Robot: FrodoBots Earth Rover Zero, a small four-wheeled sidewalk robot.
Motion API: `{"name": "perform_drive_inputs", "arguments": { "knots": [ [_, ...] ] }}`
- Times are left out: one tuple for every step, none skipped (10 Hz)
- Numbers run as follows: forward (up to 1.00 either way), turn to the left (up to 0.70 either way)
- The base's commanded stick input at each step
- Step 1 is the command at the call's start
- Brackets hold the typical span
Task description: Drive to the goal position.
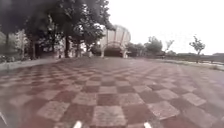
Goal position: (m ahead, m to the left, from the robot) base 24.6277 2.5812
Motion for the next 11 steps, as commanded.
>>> {"name": "perform_drive_inputs", "arguments": {
  "knots": [
    [0.5, 0.0],
    [0.5, 0.0],
    [0.5, 0.0],
    [0.5, 0.0],
    [0.5, 0.0],
    [0.5, 0.0],
    [0.5, 0.0],
    [0.5, 0.0],
    [0.5, 0.0],
    [0.5, 0.0],
    [0.5, 0.0]
  ]
}}
